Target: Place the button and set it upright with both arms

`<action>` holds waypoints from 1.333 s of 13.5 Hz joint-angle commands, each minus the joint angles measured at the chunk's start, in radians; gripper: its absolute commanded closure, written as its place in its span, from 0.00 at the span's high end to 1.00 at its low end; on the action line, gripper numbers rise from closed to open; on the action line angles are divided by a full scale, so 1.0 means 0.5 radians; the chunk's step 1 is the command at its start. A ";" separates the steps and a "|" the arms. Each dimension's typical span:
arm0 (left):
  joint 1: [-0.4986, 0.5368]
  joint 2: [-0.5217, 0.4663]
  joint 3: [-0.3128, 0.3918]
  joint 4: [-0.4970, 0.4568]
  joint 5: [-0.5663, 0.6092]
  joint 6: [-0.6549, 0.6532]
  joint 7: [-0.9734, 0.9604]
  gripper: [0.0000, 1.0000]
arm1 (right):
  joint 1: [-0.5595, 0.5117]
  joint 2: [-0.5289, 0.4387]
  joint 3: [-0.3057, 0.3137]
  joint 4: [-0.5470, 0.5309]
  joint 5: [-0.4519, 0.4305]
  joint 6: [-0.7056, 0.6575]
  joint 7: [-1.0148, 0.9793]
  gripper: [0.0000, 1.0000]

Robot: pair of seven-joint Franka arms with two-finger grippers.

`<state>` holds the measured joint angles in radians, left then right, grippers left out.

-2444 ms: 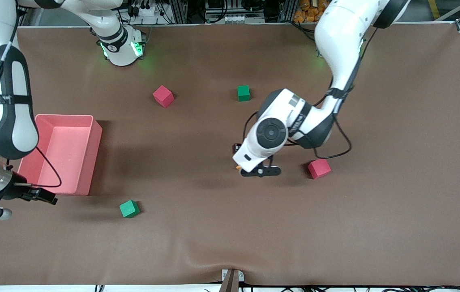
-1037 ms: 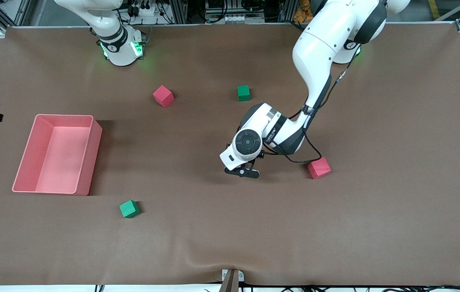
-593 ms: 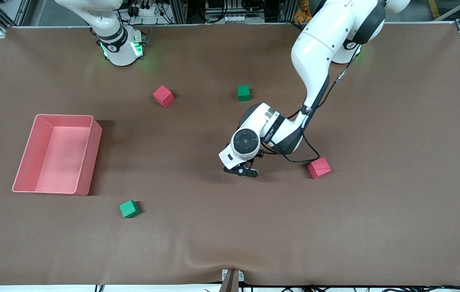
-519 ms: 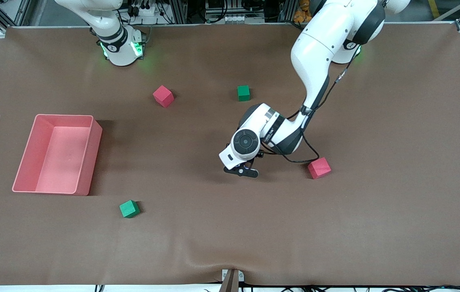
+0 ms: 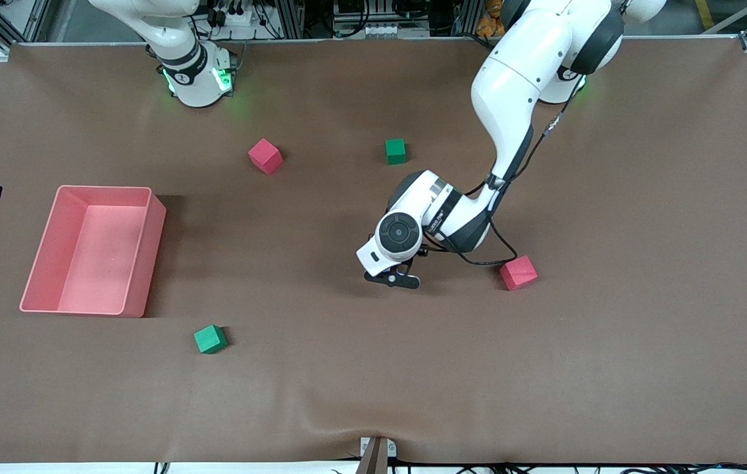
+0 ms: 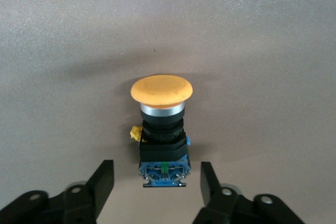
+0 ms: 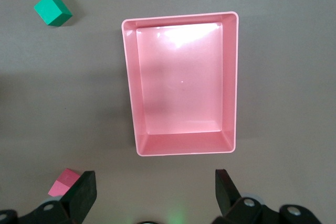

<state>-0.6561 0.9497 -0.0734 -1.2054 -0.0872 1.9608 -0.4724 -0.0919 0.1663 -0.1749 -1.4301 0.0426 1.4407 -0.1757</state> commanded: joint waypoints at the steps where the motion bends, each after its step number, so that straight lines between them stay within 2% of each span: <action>1: -0.019 0.033 0.018 0.027 0.030 0.027 0.015 0.70 | 0.036 -0.007 0.015 0.028 0.022 -0.037 0.001 1.00; 5: -0.022 0.033 0.018 0.027 0.030 0.076 0.018 0.71 | 0.135 -0.124 0.046 0.016 0.019 -0.120 0.166 1.00; 8: -0.032 0.036 0.021 0.027 0.033 0.097 0.018 0.68 | 0.055 -0.256 0.248 0.013 0.019 -0.261 0.369 1.00; 10: -0.032 0.036 0.021 0.024 0.036 0.097 0.021 0.56 | 0.073 -0.335 0.282 0.010 0.019 -0.301 0.520 1.00; 16: -0.032 0.024 0.021 0.024 0.039 0.094 0.009 0.29 | 0.061 -0.360 0.273 0.019 -0.011 -0.307 0.416 1.00; 17: -0.029 0.012 0.021 0.024 0.039 0.091 0.003 0.16 | 0.073 -0.360 0.279 0.025 -0.039 -0.304 0.373 1.00; 18: -0.025 0.006 0.021 0.024 0.036 0.088 0.000 0.09 | 0.092 -0.357 0.282 0.025 -0.103 -0.298 0.355 1.00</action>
<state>-0.6610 0.9592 -0.0728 -1.2026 -0.0858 2.0015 -0.4718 -0.0483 -0.0045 -0.0455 -1.4118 0.0333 1.2852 0.0302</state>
